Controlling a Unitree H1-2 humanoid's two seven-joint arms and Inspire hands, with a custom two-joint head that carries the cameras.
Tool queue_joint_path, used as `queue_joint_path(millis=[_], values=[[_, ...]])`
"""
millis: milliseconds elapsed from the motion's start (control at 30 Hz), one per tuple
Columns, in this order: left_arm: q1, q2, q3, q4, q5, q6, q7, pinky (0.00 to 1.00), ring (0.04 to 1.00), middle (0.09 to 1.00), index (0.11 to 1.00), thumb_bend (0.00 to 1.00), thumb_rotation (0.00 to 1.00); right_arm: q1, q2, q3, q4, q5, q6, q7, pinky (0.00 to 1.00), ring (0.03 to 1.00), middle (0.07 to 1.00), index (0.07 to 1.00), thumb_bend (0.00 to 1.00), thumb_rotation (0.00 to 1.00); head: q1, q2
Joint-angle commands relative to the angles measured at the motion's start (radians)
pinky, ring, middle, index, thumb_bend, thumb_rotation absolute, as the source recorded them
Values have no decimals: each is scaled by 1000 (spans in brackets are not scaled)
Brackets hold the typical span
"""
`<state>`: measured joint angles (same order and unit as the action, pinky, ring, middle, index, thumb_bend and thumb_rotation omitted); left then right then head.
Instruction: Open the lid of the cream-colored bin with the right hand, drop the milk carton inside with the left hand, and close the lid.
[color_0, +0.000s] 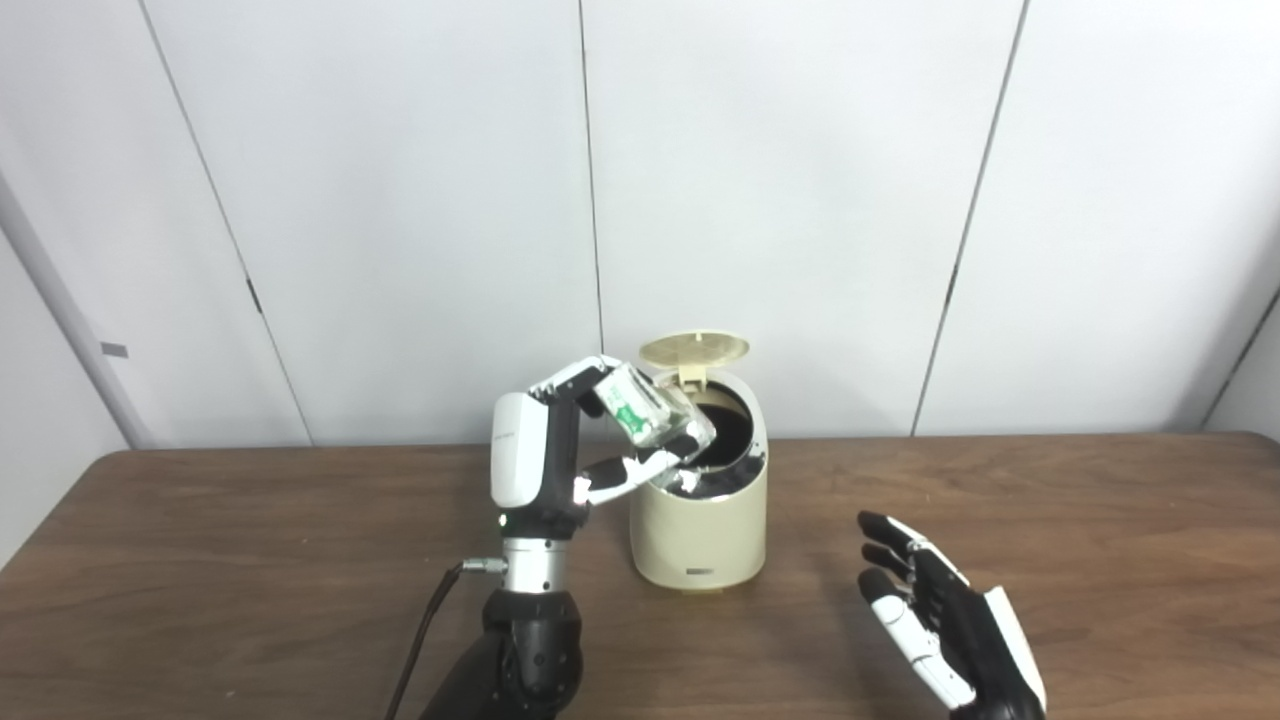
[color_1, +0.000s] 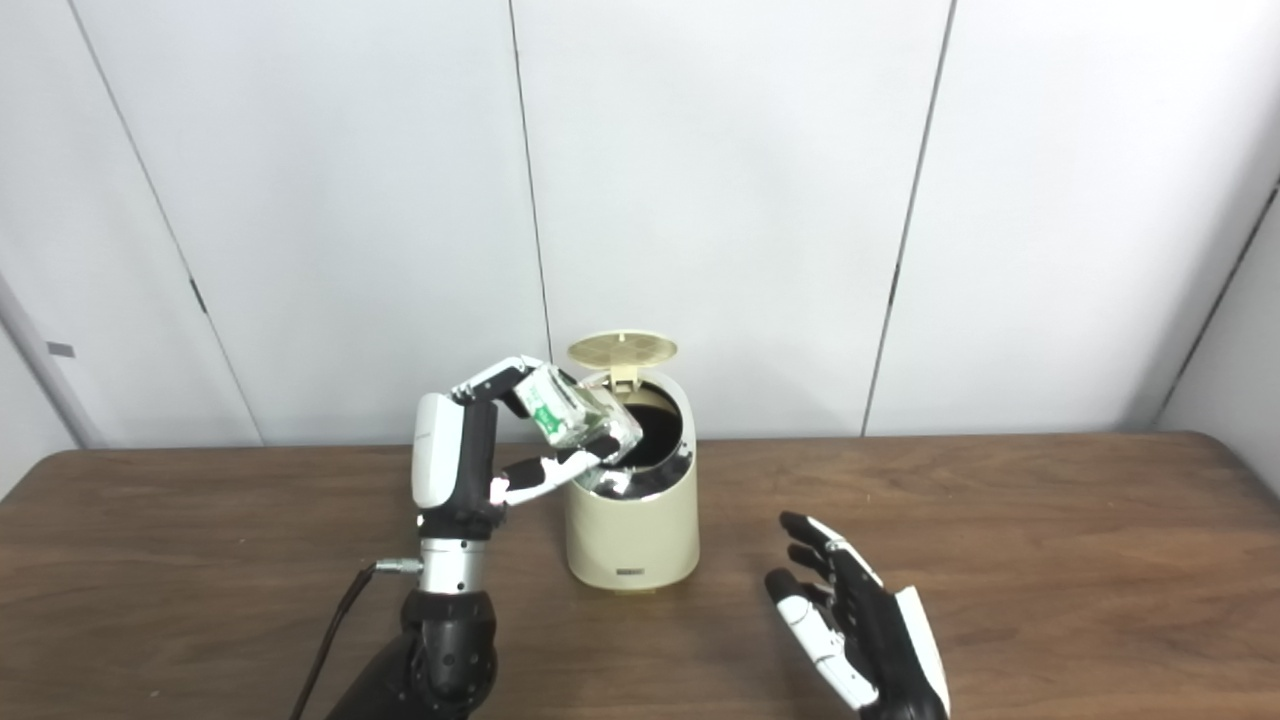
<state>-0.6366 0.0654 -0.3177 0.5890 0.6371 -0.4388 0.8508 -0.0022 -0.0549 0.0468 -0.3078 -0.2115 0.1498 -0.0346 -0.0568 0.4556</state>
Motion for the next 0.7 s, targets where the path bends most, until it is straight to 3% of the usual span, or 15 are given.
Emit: queue_joint_path(millis=[0,233,667], values=[[-72,9,-14,-19,7,-31,61,388,440,489,490,478,0,-25,3,4,-45,-3,-23,5,706,834,855,789,488,709,-1,1],[-78,19,-54,-20,-13,-31,73,395,438,491,490,478,0,-25,0,5,-44,-11,-19,4,714,839,860,807,496,726,0,3],[-56,-3,7,-41,-24,-30,-81,401,425,508,501,477,0,-25,3,2,-44,-4,-21,3,725,848,866,824,516,746,-3,4]])
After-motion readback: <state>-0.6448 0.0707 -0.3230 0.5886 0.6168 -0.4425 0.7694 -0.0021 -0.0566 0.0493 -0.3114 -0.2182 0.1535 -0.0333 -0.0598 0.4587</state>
